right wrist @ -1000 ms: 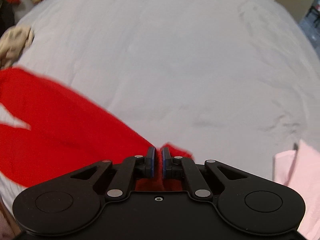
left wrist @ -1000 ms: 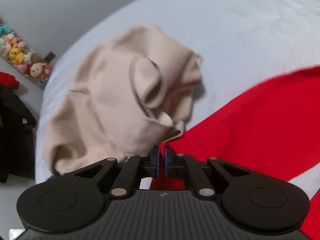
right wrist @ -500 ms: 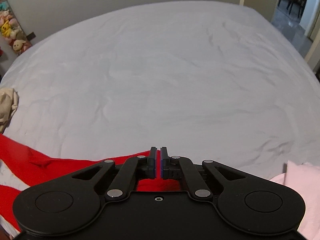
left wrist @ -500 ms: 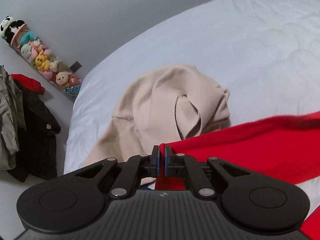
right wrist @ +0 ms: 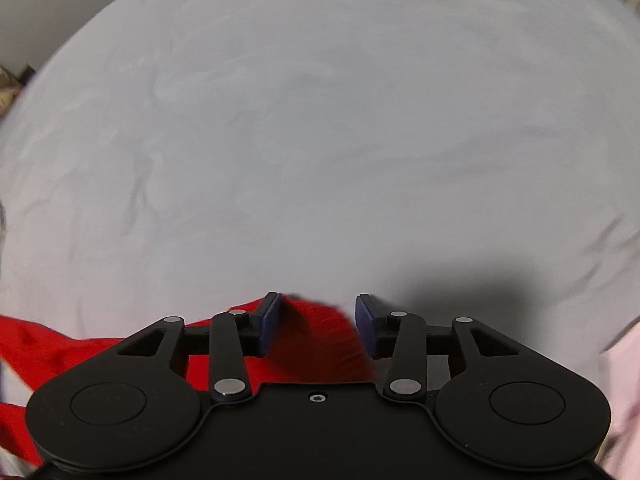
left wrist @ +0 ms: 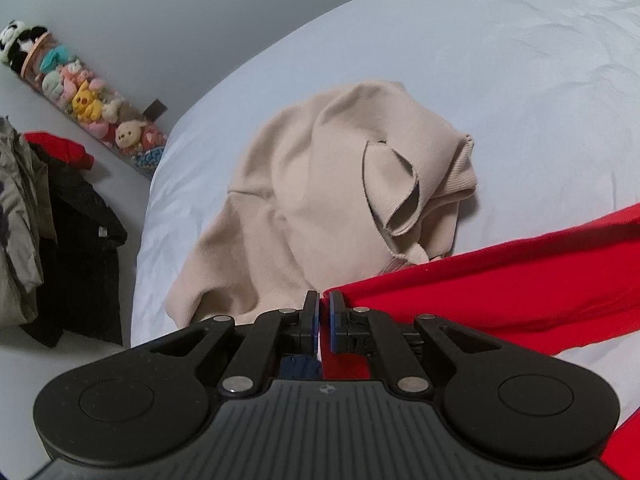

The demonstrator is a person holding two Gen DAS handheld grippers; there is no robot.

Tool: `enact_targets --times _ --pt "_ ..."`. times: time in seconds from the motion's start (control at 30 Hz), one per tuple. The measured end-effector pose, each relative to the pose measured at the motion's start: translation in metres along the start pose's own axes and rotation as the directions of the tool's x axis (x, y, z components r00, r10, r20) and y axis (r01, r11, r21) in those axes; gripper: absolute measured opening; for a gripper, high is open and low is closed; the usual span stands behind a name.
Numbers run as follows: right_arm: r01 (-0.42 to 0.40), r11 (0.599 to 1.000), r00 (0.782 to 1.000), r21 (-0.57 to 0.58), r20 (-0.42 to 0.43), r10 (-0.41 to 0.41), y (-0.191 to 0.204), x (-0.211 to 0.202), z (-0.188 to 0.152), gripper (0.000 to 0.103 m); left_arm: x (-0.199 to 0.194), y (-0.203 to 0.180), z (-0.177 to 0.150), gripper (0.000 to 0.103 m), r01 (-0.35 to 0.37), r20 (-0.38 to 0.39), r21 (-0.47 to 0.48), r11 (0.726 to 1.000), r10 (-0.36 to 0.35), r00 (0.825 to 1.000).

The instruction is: Fold clothes

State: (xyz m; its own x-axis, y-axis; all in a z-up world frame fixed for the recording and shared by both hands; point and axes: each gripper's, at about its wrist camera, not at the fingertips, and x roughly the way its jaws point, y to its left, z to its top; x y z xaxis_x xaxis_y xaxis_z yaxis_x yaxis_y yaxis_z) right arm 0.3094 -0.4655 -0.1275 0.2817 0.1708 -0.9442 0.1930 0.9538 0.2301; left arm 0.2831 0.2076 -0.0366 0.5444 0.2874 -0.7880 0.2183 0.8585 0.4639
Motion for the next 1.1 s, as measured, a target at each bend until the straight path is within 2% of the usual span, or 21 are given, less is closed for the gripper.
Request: enact_targets --times 0.03,0.07,0.17,0.27,0.33,0.4,0.5,0.6,0.73,0.9,1.0,1.1 --pt "-0.01 1.0 1.0 -0.016 0.004 0.01 0.003 0.0 -0.003 0.018 0.001 0.0 -0.001 0.004 -0.002 -0.004 0.003 1.0 0.002 1.0" --pt "-0.016 0.999 1.0 -0.033 0.011 0.016 0.006 -0.002 -0.006 0.015 0.001 -0.001 -0.001 0.004 -0.004 -0.007 0.007 1.0 0.004 1.0" --pt "0.006 0.996 0.998 -0.087 0.066 0.0 0.018 -0.022 -0.021 0.011 0.002 -0.002 -0.002 0.004 -0.01 -0.01 0.019 1.0 0.011 1.0" --pt "-0.004 0.988 0.993 -0.156 0.116 0.022 0.031 -0.056 -0.045 0.011 -0.001 -0.002 -0.002 0.004 -0.015 -0.012 0.013 1.0 0.015 1.0" --pt "-0.016 0.978 0.993 -0.21 0.113 0.04 0.038 -0.073 -0.064 0.011 -0.001 -0.002 -0.002 0.004 -0.017 -0.012 0.01 1.0 0.017 1.0" --pt "-0.012 0.965 0.995 -0.263 0.092 0.038 0.046 -0.084 -0.084 0.011 -0.002 -0.003 -0.003 0.004 -0.018 -0.012 0.005 1.0 0.018 1.0" --pt "-0.017 0.939 1.0 -0.343 0.015 0.023 0.055 -0.09 -0.119 0.011 -0.005 -0.004 -0.005 0.004 -0.017 -0.009 0.002 1.0 0.017 1.0" --pt "-0.033 0.924 0.997 -0.38 -0.08 0.003 0.059 -0.076 -0.154 0.011 -0.009 -0.006 -0.01 0.004 -0.016 -0.002 -0.003 1.0 0.016 1.0" --pt "-0.048 0.912 0.99 -0.407 -0.14 -0.011 0.062 -0.058 -0.177 0.011 -0.013 -0.007 -0.018 0.004 -0.007 -0.008 -0.013 1.0 0.007 1.0" --pt "-0.05 0.915 0.997 -0.4 -0.076 0.022 0.067 -0.073 -0.169 0.02 -0.016 -0.006 -0.027 0.004 0.005 -0.016 -0.033 0.999 -0.005 1.0" --pt "-0.03 0.938 0.999 -0.345 0.001 0.033 0.065 -0.091 -0.15 0.021 -0.016 -0.006 -0.03 0.004 0.008 -0.02 -0.041 0.999 -0.009 1.0" --pt "-0.042 0.963 0.999 -0.267 0.013 0.047 0.063 -0.091 -0.127 0.021 -0.017 -0.009 -0.03 0.004 0.005 -0.018 -0.04 0.999 -0.006 1.0"
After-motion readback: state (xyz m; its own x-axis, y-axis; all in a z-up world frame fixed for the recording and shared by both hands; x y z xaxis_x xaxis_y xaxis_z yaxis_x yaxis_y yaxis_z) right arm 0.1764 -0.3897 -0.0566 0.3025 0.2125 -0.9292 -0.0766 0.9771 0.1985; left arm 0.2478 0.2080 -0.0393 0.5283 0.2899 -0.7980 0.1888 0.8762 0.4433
